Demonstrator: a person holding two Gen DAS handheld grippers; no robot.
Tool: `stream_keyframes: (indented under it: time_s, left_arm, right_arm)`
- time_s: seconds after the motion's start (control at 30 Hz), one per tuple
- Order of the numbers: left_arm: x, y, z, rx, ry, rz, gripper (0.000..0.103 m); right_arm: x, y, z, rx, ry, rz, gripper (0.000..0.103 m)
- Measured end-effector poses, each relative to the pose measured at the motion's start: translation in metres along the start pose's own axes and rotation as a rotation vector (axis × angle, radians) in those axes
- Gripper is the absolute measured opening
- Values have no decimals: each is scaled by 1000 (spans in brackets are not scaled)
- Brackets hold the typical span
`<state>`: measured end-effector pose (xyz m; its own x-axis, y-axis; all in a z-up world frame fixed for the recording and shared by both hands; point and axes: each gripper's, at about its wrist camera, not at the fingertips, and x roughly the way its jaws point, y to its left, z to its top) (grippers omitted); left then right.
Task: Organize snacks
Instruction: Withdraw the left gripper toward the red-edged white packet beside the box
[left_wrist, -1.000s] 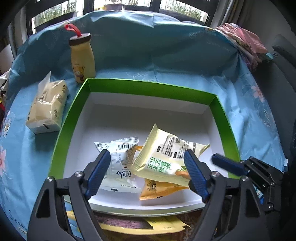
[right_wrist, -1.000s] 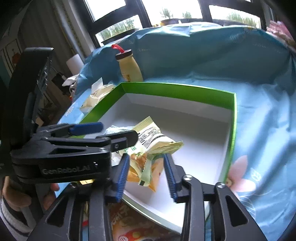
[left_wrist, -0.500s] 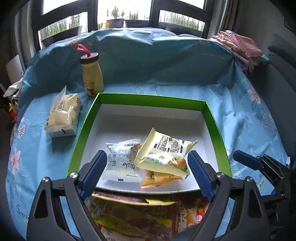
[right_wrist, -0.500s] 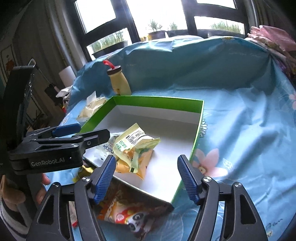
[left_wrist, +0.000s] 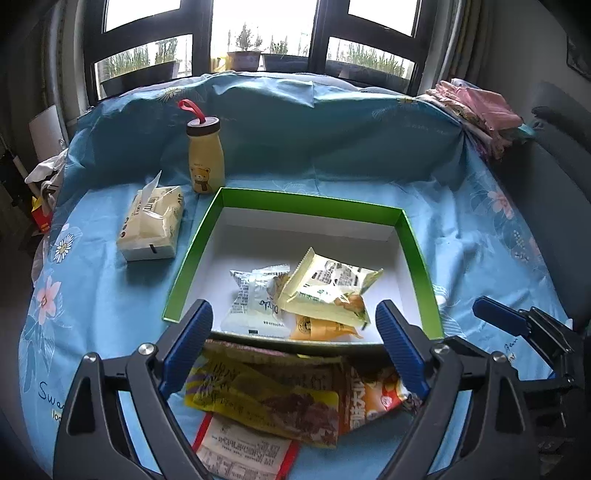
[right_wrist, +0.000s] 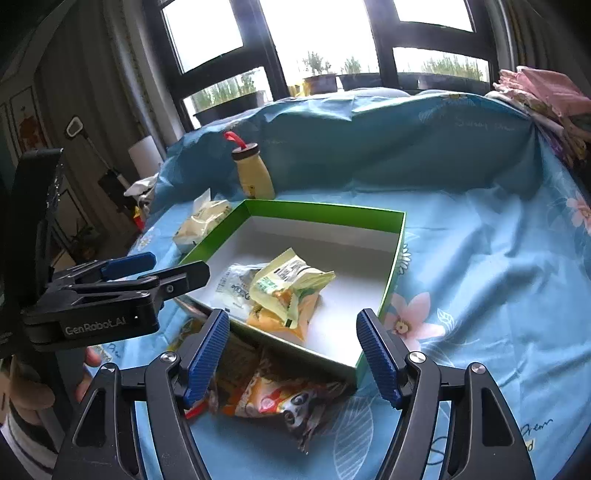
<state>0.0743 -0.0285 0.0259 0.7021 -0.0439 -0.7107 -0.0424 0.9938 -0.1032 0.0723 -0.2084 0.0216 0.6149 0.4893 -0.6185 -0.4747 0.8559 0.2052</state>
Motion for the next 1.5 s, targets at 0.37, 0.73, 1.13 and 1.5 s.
stream_keyframes:
  time_s: [0.37,0.73,1.13,1.5]
  left_arm:
    - [-44,6,-13,-8,-91,36,103]
    - [-59,56,-36,-130,-52,39,103]
    - [-30,87,-91,-164,135,31,102]
    - [-4,100,-124,-197,208,-160,101]
  right_arm:
    - [-22,19,-2,-21,-25,-4,73]
    - [-34,32,-11,-33,-21,10,73]
    - [-13,47,-48,-51,84,94,73]
    - [35,63,-100,-3,234,266,73]
